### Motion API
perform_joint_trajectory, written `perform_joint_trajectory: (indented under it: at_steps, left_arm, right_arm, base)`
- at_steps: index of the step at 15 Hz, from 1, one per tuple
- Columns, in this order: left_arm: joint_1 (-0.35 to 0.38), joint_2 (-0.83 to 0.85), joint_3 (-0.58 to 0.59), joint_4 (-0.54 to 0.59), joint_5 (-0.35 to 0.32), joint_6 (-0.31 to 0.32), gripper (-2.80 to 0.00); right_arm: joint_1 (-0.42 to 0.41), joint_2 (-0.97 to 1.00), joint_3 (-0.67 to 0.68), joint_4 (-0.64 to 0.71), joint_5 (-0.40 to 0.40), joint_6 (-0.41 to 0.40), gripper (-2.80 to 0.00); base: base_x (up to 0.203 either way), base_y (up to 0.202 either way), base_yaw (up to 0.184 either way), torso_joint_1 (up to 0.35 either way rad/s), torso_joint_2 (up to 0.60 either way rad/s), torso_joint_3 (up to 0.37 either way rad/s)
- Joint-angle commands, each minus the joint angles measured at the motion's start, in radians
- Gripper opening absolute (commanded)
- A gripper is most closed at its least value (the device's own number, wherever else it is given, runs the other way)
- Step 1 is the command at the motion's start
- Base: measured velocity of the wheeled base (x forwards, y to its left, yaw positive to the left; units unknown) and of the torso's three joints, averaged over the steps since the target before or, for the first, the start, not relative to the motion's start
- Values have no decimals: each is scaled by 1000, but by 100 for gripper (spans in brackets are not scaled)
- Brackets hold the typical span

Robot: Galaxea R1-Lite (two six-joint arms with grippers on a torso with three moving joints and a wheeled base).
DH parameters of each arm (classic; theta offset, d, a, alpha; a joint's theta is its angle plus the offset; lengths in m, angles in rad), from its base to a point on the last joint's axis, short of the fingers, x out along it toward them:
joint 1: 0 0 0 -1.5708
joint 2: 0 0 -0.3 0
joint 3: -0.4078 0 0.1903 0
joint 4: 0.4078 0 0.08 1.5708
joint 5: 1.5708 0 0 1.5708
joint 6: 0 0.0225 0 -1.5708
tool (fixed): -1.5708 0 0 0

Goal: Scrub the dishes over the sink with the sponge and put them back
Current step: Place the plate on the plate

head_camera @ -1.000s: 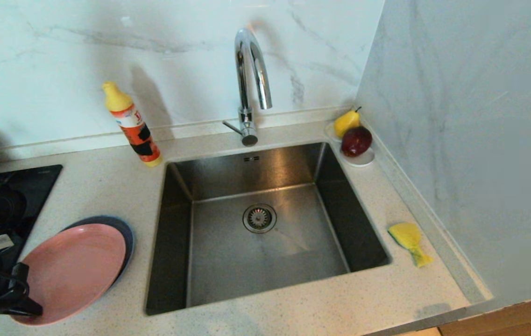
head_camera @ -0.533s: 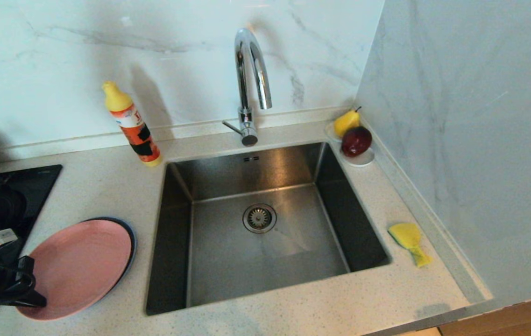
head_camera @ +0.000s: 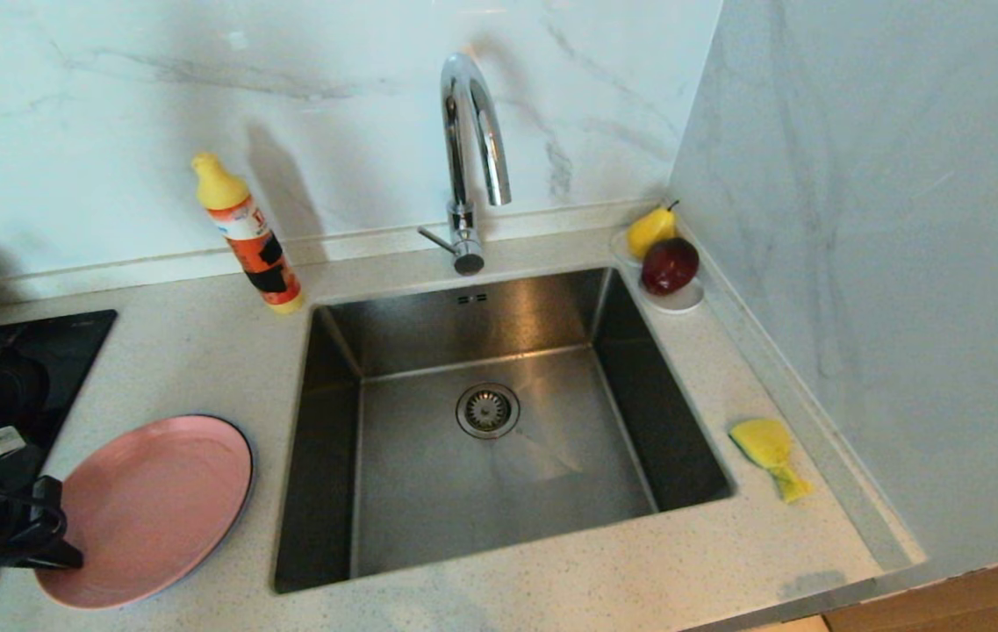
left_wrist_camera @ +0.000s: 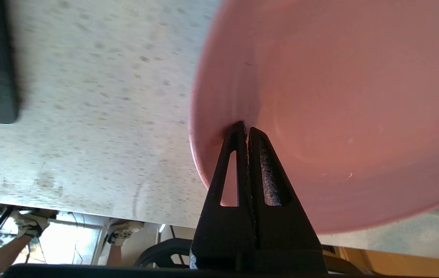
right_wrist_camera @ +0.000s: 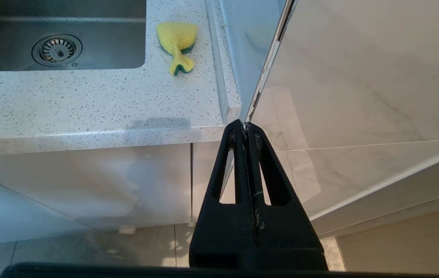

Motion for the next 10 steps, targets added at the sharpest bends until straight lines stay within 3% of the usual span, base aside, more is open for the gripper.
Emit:
perform_joint_trajectory:
  at_steps: [1, 4, 10]
  left_arm:
    - [14, 5, -7, 1, 1, 0, -280]
    - [38, 10, -9, -18, 41, 4, -280]
    - [113, 14, -47, -33, 54, 32, -280]
  right_arm:
    - [0, 0, 0, 0, 0, -1, -280]
    - [0, 0, 0, 0, 0, -1, -280]
    - [0, 0, 0, 1, 0, -1, -280]
  base:
    - [0, 0, 0, 0, 0, 0]
    - [0, 0, 0, 0, 0, 0]
    - [0, 0, 0, 0, 0, 0]
